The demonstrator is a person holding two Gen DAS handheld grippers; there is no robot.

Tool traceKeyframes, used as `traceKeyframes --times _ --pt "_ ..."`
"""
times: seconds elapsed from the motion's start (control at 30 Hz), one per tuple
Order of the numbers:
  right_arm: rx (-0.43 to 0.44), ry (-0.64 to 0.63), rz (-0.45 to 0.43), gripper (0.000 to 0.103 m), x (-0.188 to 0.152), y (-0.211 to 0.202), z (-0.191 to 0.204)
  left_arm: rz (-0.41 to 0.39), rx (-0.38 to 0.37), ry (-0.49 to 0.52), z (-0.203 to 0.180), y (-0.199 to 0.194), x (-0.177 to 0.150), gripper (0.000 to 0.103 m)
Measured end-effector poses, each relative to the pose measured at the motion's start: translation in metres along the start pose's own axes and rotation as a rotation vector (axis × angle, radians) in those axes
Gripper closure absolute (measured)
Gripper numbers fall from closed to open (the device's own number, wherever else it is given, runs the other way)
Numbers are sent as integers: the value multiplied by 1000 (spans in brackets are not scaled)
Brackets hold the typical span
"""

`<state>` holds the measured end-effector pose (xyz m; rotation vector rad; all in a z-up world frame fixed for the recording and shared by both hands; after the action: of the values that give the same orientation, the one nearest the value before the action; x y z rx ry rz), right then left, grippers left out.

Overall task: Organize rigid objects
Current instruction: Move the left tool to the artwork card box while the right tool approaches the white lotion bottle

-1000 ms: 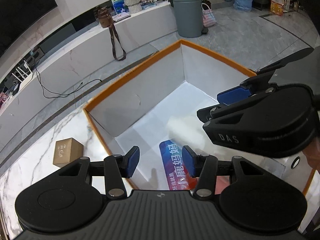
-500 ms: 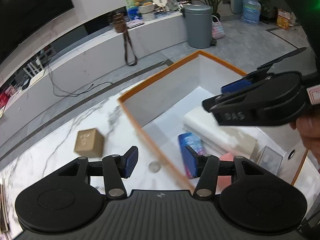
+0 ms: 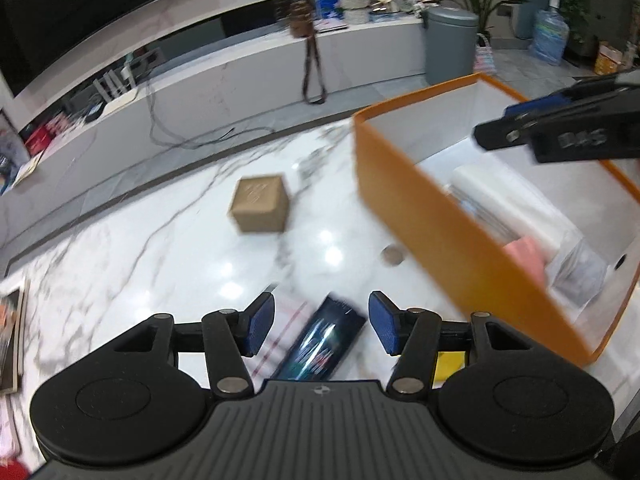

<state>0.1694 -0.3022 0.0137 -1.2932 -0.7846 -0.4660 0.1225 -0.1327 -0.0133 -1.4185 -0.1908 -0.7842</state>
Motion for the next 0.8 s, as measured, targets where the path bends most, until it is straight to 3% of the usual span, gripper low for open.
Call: traceKeyframes --times 0.27,0.4,0.5,0.8 --pt "40 -110 -5 62 -11 -7 49 32 22 -41 34 -1 -42 38" --pt "78 -161 -2 62 -17 -9 72 -13 -23 -20 35 -4 -59 38" --pt "118 -183 1 62 -23 -14 85 1 -18 -2 29 -4 -78 37" --pt "156 -279 60 61 -52 -10 114 -19 -143 -148 4 -22 -132 34"
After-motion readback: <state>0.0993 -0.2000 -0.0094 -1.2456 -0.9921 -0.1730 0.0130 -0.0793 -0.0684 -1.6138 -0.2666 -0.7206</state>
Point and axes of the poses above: each gripper's, at about its wrist camera, not at the fingertips, and y roughly the way its jaws point, z to its left, x to its top, the point moved 4 cm from there along y, roughly the way its jaws point, and after that the axes turned 3 degrees about y, right-handed, at the moved point
